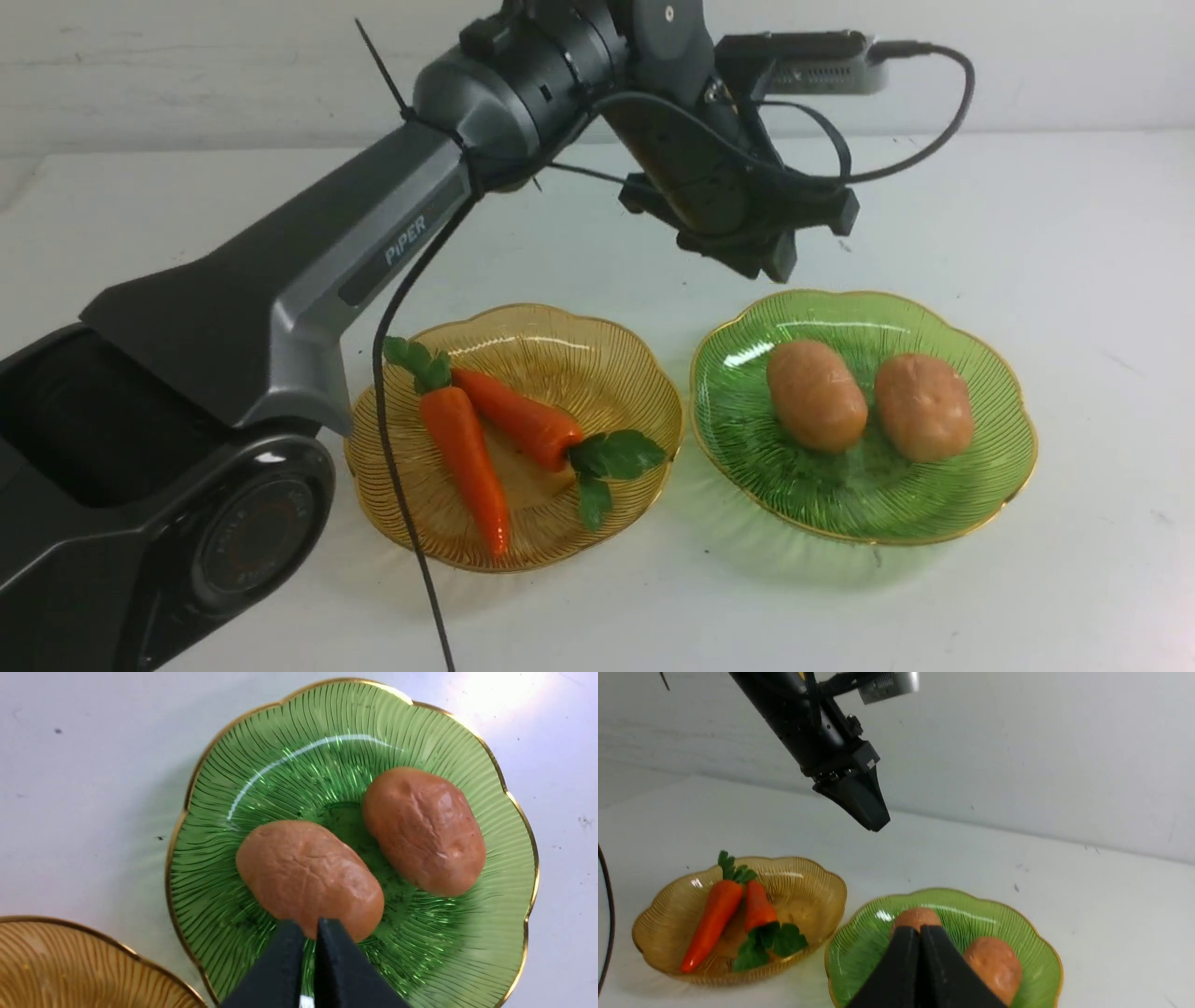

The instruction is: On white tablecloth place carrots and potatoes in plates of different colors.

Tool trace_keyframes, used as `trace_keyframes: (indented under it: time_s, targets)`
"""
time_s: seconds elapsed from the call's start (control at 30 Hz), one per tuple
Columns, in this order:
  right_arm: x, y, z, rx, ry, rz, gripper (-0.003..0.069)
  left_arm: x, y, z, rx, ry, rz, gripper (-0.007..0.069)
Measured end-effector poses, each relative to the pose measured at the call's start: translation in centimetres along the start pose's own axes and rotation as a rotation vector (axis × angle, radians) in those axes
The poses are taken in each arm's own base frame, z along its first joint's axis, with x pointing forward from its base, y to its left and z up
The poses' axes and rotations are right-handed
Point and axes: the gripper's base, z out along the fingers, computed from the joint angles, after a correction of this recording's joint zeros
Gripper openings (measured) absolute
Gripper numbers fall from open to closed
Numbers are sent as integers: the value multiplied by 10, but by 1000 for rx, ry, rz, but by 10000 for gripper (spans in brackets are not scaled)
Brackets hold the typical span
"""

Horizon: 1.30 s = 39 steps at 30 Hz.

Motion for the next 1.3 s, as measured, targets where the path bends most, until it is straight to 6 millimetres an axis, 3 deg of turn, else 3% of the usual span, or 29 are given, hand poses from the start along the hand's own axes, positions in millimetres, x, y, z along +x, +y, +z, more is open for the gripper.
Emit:
trace_keyframes:
  time_s: [0.1,0.3,0.4,0.5,0.63,0.77,1.0,1.13,1.3]
  targets:
    - [-3,1,1,-11,-61,-9,-15,-4,2,-9,-11,-10,10,2]
    - [-3,1,2,-12,-70,-13,-15,-2,1,-11,-11,7,11,-3]
    - [-2,1,2,-12,-69,-13,-15,-4,-1,-27,-11,-6,-6,-3]
    - [-2,1,2,-14,-67,-10,-15,-8,-4,-58,-27,-65,5,-3]
    - [3,3,4,-32,-66,35,-15,-11,-12,-132,-84,-210,43,-3]
    - [32,4,8,-21,-78,114,-15,-7,-23,-173,-75,-283,60,-3]
    - [96,-8,17,218,69,154,-15,-3,-30,-179,-32,-273,91,-3]
    - [103,-11,17,272,93,149,-15,6,-28,-180,-48,-237,111,-3]
    - [105,-15,15,345,117,99,-15,46,-9,-179,-203,-91,136,-3]
